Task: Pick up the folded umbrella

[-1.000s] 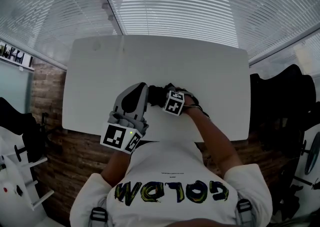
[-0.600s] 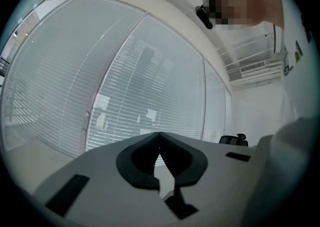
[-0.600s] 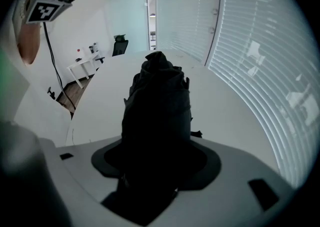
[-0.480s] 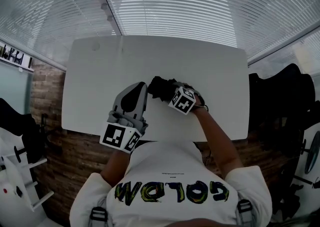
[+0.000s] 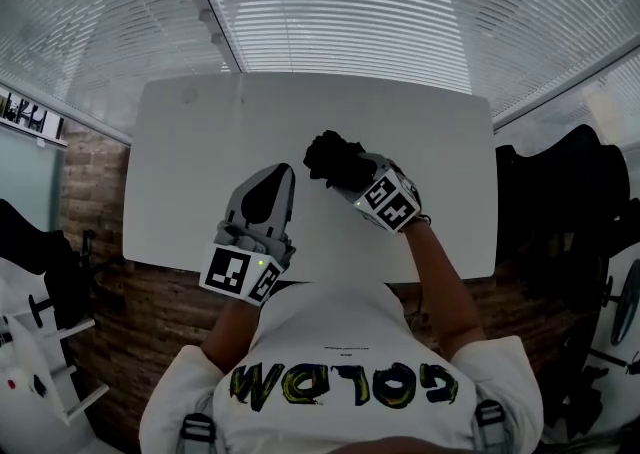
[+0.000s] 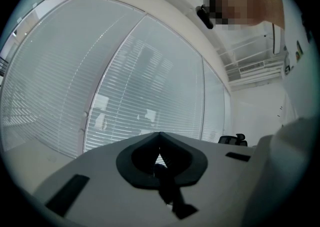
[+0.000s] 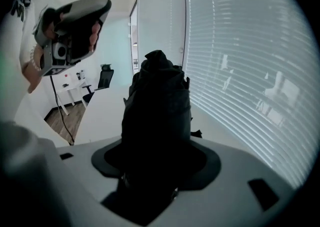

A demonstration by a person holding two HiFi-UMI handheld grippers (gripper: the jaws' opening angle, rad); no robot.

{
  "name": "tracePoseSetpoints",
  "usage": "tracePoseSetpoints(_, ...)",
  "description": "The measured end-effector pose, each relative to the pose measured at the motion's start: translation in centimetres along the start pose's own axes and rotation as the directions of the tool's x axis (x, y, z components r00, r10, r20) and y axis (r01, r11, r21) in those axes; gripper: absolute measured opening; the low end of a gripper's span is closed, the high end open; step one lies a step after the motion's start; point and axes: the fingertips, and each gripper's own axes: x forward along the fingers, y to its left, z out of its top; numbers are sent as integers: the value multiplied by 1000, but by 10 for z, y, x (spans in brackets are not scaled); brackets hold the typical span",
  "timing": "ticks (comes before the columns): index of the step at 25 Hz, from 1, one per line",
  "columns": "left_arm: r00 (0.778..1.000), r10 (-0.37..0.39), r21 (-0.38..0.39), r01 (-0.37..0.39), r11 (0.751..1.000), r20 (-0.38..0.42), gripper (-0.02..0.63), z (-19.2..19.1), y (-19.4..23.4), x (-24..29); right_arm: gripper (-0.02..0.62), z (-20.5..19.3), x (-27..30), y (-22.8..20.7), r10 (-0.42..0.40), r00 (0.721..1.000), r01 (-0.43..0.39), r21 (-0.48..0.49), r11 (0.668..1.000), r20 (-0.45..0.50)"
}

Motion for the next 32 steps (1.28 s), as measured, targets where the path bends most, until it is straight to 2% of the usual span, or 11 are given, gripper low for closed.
tracePoseSetpoints(5,1000,-2,0,2,1000,0,9,0,-1,2,265,27,-32,-9,-37,990,31,49,998,134)
tracePoseSetpoints(10,1000,-7,3,7,1000,2,9,0,-5,3,265,54,-69,-14,-82,961,60,88,994,264)
tracePoseSetpoints(13,1000,-9,3,9,1000,1,9,0,-5,4,267,71,-92,-15,-111,928,78,106,991,355)
tracePoseSetpoints(21,1000,-11,7,11,1000,9,9,4,-9,5,267,110,-162,-13,-202,812,141,152,978,548)
tracePoseSetpoints(28,1000,-11,10,11,1000,18,9,8,-10,5,267,123,-210,-9,-270,737,192,191,963,620)
tracePoseSetpoints(32,1000,-8,14,8,1000,26,9,11,-7,4,267,123,-224,-6,-301,707,214,212,953,639)
